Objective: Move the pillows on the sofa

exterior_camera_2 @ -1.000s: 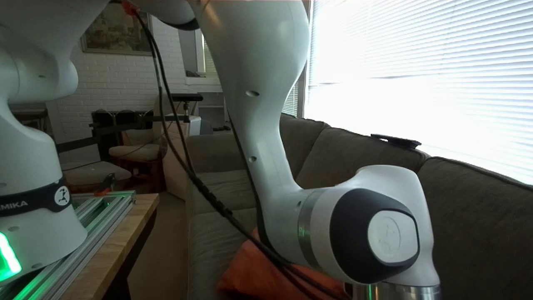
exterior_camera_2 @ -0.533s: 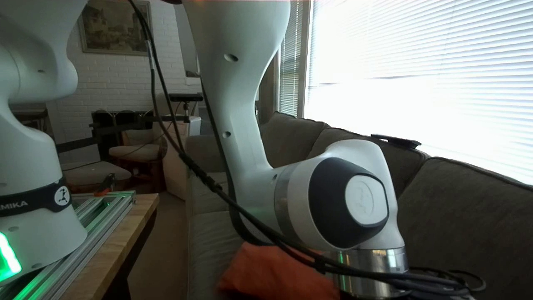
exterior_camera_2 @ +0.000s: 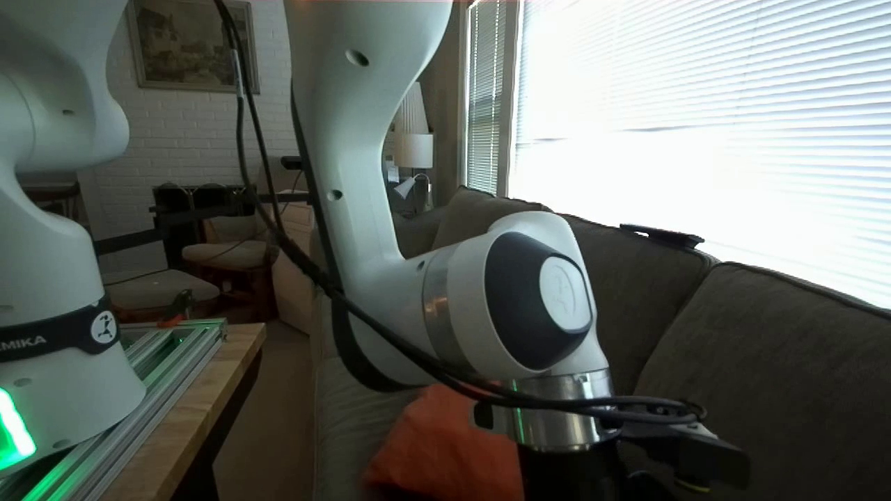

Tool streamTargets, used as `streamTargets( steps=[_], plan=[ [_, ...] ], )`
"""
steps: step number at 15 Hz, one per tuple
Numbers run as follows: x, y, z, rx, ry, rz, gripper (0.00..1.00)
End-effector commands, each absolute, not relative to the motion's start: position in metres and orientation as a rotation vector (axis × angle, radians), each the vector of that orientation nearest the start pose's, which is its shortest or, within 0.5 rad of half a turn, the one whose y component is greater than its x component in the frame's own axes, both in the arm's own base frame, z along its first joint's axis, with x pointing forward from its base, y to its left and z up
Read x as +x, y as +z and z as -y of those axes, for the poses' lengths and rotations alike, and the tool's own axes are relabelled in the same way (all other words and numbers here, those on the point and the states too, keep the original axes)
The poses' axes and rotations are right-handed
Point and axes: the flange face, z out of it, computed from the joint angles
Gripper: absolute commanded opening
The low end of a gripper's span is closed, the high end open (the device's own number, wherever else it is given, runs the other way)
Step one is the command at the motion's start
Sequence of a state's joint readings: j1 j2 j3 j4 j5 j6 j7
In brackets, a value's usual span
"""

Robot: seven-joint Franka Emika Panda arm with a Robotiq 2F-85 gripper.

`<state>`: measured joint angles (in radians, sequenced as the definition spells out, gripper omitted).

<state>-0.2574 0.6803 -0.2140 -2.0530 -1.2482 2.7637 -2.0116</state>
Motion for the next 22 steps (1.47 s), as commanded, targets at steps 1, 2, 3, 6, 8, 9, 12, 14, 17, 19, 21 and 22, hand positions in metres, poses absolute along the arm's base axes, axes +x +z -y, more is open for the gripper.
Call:
streamTargets(
  steps=[1, 2, 3, 6, 8, 9, 12, 14, 17, 19, 21, 22],
  plan=[
    [0.492, 0.133, 0.211, 0.413, -0.767, -2.816, 0.01],
    [0.488, 0.140, 0.208, 0.410, -0.755, -2.810, 0.01],
    [0.485, 0.146, 0.206, 0.411, -0.745, -2.804, 0.01],
    [0.478, 0.162, 0.200, 0.407, -0.729, -2.795, 0.01],
    [0.474, 0.168, 0.198, 0.421, -0.729, -2.798, 0.01],
    [0.474, 0.172, 0.197, 0.438, -0.721, -2.791, 0.01],
    [0.480, 0.174, 0.199, 0.575, -0.679, -2.755, 0.01],
    [0.483, 0.169, 0.197, 0.756, -0.642, -2.727, 0.01],
    [0.486, 0.164, 0.191, 0.979, -0.590, -2.678, 0.01],
    [0.487, 0.164, 0.185, 1.125, -0.590, -2.629, 0.01],
    [0.490, 0.162, 0.180, 1.242, -0.618, -2.564, 0.01],
    [0.492, 0.160, 0.178, 1.279, -0.633, -2.541, 0.01]
  ],
)
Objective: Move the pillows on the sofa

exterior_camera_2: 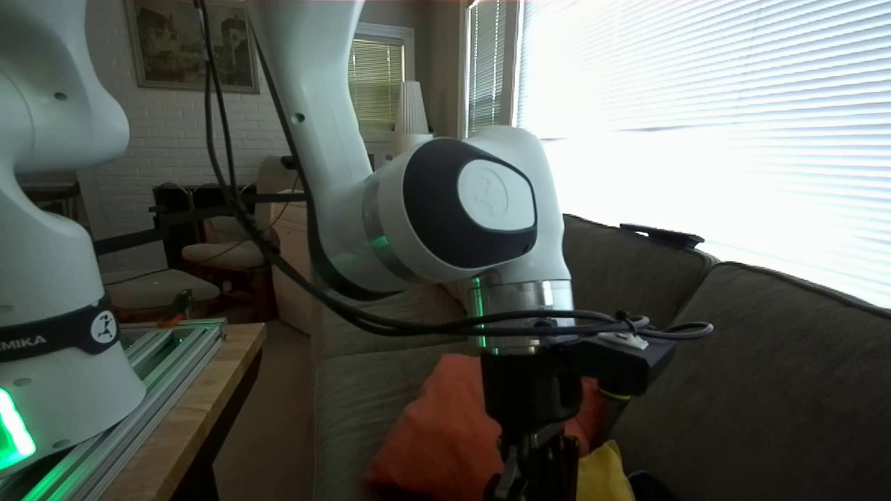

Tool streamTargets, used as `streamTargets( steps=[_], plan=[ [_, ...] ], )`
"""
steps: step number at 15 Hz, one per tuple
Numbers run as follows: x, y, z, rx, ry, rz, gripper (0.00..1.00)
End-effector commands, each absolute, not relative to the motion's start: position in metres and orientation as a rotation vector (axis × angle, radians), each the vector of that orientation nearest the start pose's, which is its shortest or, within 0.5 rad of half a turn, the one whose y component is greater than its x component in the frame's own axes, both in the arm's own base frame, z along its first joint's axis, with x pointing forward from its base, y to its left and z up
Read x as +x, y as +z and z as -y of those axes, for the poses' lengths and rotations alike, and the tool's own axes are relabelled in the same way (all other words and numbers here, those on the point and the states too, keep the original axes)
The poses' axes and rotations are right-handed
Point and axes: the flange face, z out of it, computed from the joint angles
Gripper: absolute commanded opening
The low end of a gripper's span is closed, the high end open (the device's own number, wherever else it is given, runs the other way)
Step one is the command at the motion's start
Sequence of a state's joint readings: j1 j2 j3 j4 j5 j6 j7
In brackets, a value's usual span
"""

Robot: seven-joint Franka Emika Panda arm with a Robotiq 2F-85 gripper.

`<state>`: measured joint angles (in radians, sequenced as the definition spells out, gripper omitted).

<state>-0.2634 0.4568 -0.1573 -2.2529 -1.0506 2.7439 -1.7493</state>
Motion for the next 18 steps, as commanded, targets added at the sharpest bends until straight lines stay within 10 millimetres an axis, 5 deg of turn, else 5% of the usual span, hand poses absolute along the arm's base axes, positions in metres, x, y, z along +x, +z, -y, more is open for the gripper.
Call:
streamTargets(
  steps=[1, 18],
  plan=[
    [0.493, 0.160, 0.176, 1.301, -0.652, -2.522, 0.01],
    [0.497, 0.143, 0.172, 1.318, -0.757, -2.383, 0.01]
  ],
)
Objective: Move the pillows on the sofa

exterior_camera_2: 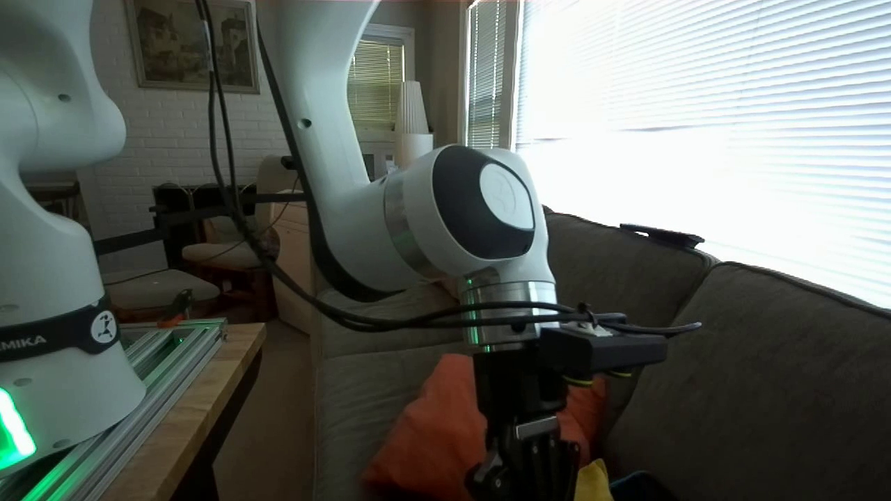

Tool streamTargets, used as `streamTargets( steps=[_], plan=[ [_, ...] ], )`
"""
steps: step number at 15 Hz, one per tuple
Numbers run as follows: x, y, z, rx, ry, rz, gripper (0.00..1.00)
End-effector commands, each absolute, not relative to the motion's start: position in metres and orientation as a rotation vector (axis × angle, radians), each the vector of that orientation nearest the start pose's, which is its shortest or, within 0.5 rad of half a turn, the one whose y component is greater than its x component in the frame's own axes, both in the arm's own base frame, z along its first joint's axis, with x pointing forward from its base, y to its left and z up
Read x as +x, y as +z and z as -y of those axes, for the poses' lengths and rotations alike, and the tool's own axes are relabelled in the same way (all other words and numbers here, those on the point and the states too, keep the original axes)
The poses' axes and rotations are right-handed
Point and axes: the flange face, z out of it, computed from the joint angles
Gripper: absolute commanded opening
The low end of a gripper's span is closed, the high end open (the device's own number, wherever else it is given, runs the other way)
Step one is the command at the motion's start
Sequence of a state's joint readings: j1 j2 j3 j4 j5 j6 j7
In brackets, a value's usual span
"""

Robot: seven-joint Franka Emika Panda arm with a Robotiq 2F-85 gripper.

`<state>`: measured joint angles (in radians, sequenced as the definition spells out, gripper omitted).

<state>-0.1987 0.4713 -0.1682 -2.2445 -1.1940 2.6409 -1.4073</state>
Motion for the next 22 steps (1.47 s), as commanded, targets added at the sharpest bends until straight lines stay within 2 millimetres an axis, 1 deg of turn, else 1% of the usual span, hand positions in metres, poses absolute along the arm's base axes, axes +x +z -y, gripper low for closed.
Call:
streamTargets(
  steps=[1, 4, 5, 6, 7, 10, 12, 13, 15, 16, 17, 18, 19, 20, 22],
  plan=[
    [0.497, 0.141, 0.172, 1.329, -0.756, -2.377, 0.01],
    [0.506, 0.132, 0.172, 1.356, -0.756, -2.359, 0.01],
    [0.512, 0.127, 0.171, 1.366, -0.767, -2.343, 0.30],
    [0.517, 0.123, 0.171, 1.379, -0.768, -2.332, 0.32],
    [0.520, 0.120, 0.172, 1.390, -0.771, -2.320, 0.38],
    [0.530, 0.118, 0.173, 1.393, -0.768, -2.282, 0.60],
    [0.532, 0.118, 0.174, 1.401, -0.763, -2.270, 0.73],
    [0.532, 0.119, 0.176, 1.402, -0.751, -2.267, 0.81],
    [0.529, 0.126, 0.179, 1.371, -0.659, -2.229, 0.95],
    [0.527, 0.126, 0.177, 1.398, -0.664, -2.206, 0.99],
    [0.523, 0.121, 0.175, 1.516, -0.723, -2.169, 1.00],
    [0.520, 0.117, 0.174, 1.564, -0.751, -2.147, 1.00],
    [0.522, 0.115, 0.172, 1.628, -0.734, -2.067, 1.00],
    [0.524, 0.119, 0.178, 1.526, -0.728, -2.153, 1.00],
    [0.524, 0.117, 0.174, 1.575, -0.726, -2.104, 1.00]
  ],
)
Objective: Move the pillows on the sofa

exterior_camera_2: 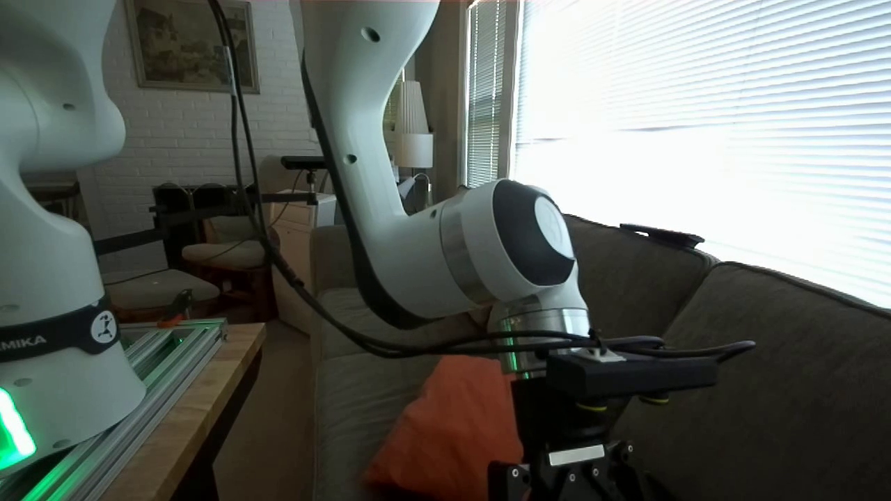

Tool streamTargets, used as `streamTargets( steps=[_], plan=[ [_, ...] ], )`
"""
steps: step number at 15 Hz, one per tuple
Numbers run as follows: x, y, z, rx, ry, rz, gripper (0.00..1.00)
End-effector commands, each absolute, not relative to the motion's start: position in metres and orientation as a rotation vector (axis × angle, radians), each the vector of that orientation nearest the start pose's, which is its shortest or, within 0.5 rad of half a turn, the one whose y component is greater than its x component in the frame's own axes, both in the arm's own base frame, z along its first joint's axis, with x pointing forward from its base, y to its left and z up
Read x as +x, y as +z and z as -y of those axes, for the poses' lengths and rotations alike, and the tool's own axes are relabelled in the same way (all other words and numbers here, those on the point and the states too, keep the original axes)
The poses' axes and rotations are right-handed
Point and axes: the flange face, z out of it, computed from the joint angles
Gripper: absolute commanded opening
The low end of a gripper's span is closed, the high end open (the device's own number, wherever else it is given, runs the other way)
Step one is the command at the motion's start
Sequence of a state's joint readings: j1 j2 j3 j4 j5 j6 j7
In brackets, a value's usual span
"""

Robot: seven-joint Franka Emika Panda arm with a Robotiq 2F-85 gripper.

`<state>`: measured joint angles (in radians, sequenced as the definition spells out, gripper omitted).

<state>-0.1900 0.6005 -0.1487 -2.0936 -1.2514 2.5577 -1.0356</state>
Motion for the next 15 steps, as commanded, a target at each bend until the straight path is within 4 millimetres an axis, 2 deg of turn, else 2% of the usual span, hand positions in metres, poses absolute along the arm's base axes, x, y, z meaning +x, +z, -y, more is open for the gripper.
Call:
streamTargets(
  steps=[1, 2, 3, 6, 10, 13, 15],
  plan=[
    [0.524, 0.117, 0.174, 1.585, -0.724, -2.094, 1.00],
    [0.524, 0.117, 0.174, 1.590, -0.723, -2.090, 1.00],
    [0.524, 0.116, 0.178, 1.707, -0.737, -2.073, 1.00],
    [0.529, 0.111, 0.155, 1.947, -0.787, -2.063, 1.00],
    [0.531, 0.104, 0.081, 2.175, -0.825, -2.177, 1.00],
    [0.534, 0.088, 0.027, 2.264, -0.724, -2.284, 1.00],
    [0.538, 0.076, -0.004, 2.432, -0.595, -2.243, 1.00]
  ],
)
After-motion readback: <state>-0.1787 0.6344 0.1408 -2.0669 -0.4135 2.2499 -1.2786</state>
